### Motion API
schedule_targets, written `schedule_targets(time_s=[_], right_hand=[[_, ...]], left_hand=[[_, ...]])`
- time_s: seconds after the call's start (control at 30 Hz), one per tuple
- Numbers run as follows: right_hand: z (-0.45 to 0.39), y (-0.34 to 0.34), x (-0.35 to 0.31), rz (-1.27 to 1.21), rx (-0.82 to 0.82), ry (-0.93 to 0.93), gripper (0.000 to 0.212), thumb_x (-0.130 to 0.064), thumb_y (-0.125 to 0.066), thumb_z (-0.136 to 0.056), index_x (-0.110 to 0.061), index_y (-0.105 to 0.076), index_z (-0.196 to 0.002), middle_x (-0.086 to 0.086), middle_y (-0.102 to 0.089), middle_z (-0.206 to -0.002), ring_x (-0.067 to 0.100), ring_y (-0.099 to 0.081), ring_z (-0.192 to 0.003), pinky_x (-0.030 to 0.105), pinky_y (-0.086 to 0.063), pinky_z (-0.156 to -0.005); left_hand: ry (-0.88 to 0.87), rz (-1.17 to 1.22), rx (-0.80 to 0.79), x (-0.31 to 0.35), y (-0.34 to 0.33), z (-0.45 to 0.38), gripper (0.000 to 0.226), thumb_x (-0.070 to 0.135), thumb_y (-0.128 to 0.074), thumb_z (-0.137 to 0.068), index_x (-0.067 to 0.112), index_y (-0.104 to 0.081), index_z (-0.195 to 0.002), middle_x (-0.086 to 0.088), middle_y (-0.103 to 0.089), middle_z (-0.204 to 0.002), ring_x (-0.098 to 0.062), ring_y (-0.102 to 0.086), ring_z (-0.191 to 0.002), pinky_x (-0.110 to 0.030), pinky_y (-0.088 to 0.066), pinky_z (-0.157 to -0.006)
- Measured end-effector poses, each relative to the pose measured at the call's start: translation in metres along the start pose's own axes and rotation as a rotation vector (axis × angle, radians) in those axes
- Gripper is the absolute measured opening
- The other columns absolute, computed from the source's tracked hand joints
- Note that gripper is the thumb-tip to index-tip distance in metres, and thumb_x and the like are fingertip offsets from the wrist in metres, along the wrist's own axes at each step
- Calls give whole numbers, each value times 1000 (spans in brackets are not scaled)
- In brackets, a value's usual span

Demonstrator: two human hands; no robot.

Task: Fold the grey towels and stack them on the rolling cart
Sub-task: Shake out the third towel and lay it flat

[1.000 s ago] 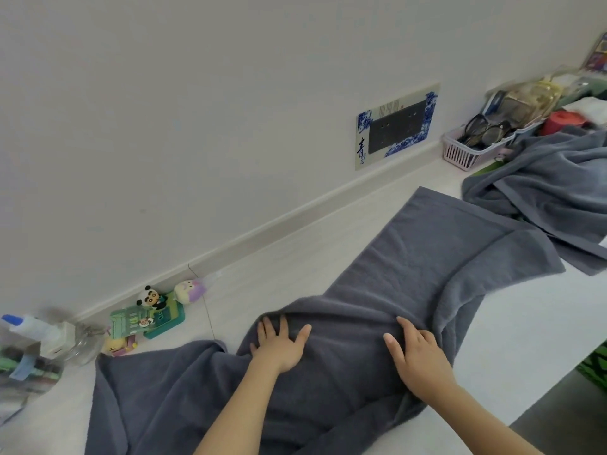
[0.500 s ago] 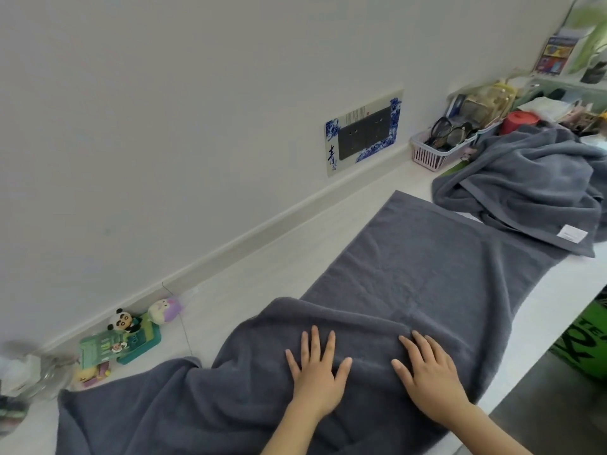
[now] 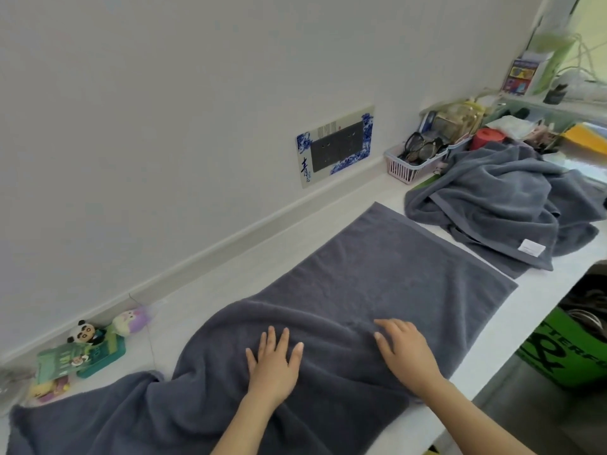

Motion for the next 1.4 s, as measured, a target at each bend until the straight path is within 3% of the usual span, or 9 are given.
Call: schedule_targets(time_s=[0.1,0.3,0.43,0.6,0.77,1.0,1.2,1.27,1.4], right_hand=[[-19,8,16,59,12,-24,37,-32,-45,-97,-17,-55,-129,-1,-55,-131,23,-45,-123,36,-31,-101],[-53,29,65,158,4,-75,42,-37,-40,-97,-21,-47,-135,-3,-43,-142,22,-34,-133,38,-23,-109],[-82,59,108,193,8,-124,48,-40,-36,-98,-21,-38,-142,1,-32,-150,24,-26,-138,39,-19,-112],[-116,90,164,243,-17,-187,55,-46,-37,-97,-21,-27,-145,6,-25,-153,27,-22,-139,41,-19,-113],[-132,102,200,271,-73,-210,55,-50,-43,-93,-18,-34,-138,5,-44,-137,26,-43,-122,36,-38,-99],[-132,105,225,177,-11,-184,51,-45,-61,-86,-16,-51,-126,6,-52,-124,27,-46,-115,35,-36,-94],[-144,110,227,200,-116,-146,24,-45,-60,-86,-27,-62,-102,-4,-50,-115,22,-40,-113,32,-27,-94],[-146,112,228,26,-121,-170,15,-40,-65,-85,-26,-61,-90,-6,-50,-105,22,-45,-107,31,-31,-90],[-147,125,219,-715,-221,-264,15,-21,-70,-83,-12,-59,-82,1,-63,-82,14,-55,-71,23,-41,-58]], left_hand=[[-55,82,-15,24,-7,9,58,49,-16,-101,25,-7,-153,0,9,-160,-13,12,-146,-42,14,-117],[-53,160,80,84,-19,-5,55,47,-20,-101,25,-22,-151,3,-6,-160,-10,2,-147,-38,6,-119],[-23,214,182,133,-23,-22,48,44,-26,-101,26,-39,-143,3,-28,-154,-13,-17,-144,-34,-7,-118],[5,384,187,203,-33,-39,39,36,-29,-103,26,-51,-132,10,-44,-140,-10,-37,-132,-30,-19,-111],[107,787,113,248,-54,-53,35,35,-36,-101,25,-57,-127,8,-54,-130,-6,-51,-116,-22,-36,-100],[179,1017,-12,296,-67,-62,32,42,-34,-101,27,-60,-111,3,-64,-111,-6,-63,-88,-22,-41,-79],[258,1083,-111,320,-67,-68,40,43,-28,-102,26,-62,-114,5,-67,-107,-9,-64,-87,-22,-42,-73],[288,1148,-148,326,-67,-71,40,44,-27,-102,27,-61,-115,4,-67,-108,-11,-64,-92,-24,-44,-78],[281,1256,-179,335,-63,-74,36,45,-30,-101,29,-59,-115,4,-64,-114,-15,-62,-104,-30,-46,-91]])
Point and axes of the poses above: each hand's wrist, its own z-axis away from the middle knuckle, its own y-axis out of the back of the hand, x = y × z, the point moved 2 cm from there along -z, towards the middle knuckle
